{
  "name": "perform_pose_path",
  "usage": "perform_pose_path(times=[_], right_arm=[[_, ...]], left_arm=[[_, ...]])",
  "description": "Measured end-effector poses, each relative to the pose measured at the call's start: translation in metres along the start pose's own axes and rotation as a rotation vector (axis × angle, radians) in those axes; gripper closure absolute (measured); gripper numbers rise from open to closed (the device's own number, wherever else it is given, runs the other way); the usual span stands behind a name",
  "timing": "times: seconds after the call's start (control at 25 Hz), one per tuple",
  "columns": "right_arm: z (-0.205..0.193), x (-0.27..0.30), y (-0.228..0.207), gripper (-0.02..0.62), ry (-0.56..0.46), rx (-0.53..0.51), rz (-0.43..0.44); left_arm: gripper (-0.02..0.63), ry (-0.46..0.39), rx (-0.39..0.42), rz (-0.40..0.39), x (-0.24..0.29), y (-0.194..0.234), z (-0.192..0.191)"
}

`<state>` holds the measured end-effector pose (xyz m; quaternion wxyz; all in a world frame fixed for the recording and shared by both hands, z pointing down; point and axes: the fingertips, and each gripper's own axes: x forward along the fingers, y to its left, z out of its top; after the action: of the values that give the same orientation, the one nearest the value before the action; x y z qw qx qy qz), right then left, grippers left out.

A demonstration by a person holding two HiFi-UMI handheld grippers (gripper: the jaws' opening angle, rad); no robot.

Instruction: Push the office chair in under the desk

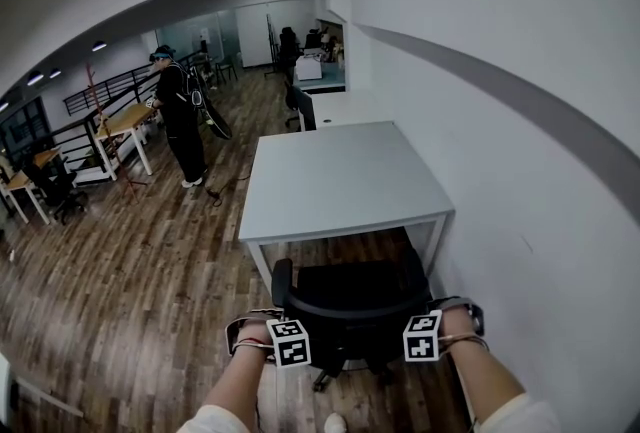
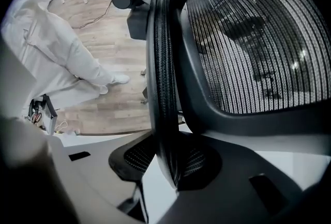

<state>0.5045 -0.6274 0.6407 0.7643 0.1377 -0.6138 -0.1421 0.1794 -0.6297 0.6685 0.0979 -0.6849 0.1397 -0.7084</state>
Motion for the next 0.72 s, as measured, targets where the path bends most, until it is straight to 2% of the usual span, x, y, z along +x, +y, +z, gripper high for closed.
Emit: perform_pose_path(times=[0.72], right_arm=[[0.014, 0.032, -0.075, 0.465, 0.0, 0.003, -0.005]], left_arm=[[0.474, 0.004, 0.015, 0.001, 0.028, 0.077, -0.004]])
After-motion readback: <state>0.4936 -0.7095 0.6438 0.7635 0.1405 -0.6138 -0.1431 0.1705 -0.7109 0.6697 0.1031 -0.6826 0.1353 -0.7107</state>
